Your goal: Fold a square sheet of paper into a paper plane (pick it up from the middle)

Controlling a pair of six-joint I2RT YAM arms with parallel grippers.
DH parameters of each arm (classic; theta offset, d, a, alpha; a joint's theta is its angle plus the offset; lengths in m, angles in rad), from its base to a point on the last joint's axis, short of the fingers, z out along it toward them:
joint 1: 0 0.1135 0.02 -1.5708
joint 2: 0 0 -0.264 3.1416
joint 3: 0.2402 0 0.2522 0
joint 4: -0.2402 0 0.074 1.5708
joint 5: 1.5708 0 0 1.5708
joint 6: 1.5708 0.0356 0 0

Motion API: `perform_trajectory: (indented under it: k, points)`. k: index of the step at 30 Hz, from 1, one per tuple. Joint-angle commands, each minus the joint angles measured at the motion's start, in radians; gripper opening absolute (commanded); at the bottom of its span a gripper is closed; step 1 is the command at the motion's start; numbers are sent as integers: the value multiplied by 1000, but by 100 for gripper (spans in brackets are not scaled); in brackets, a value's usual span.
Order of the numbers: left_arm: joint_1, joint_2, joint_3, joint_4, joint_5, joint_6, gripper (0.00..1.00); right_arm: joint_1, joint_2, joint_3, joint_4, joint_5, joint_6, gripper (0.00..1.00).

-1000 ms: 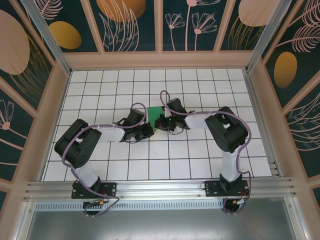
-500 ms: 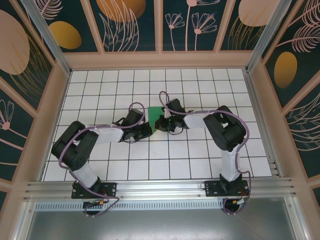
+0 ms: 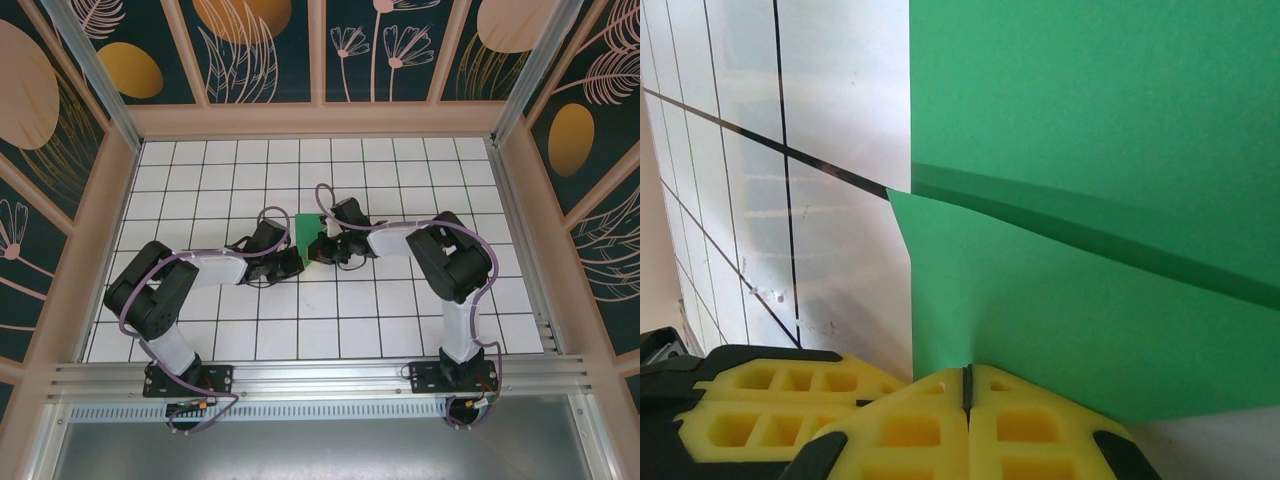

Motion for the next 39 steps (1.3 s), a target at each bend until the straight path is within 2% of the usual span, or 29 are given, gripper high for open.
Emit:
perform_trajectory:
  k: [1,5,11,16,20,28,33,39]
  points:
    - [4,40,-20,-73,-41,-3,0,10,30,29,-58,16,-50,0]
    - [3,38,-22,-104,-59,-6,0,-2,47,74,-116,72,-95,0]
    - [4,32,-47,-127,-75,-8,0,-74,80,106,-136,141,-136,0]
    - [2,30,-62,-119,-71,-12,0,-158,87,106,-117,162,-156,0]
    - [3,31,-60,-114,-67,-10,0,-181,62,134,-120,155,-169,0]
    - [4,26,-52,-107,-66,-8,0,-110,-74,62,-76,111,-138,0]
    - [4,26,-48,-106,-65,-6,0,-28,-36,50,-61,82,-107,0]
    - [3,25,-45,-102,-61,-3,0,-14,32,84,-73,70,-100,0]
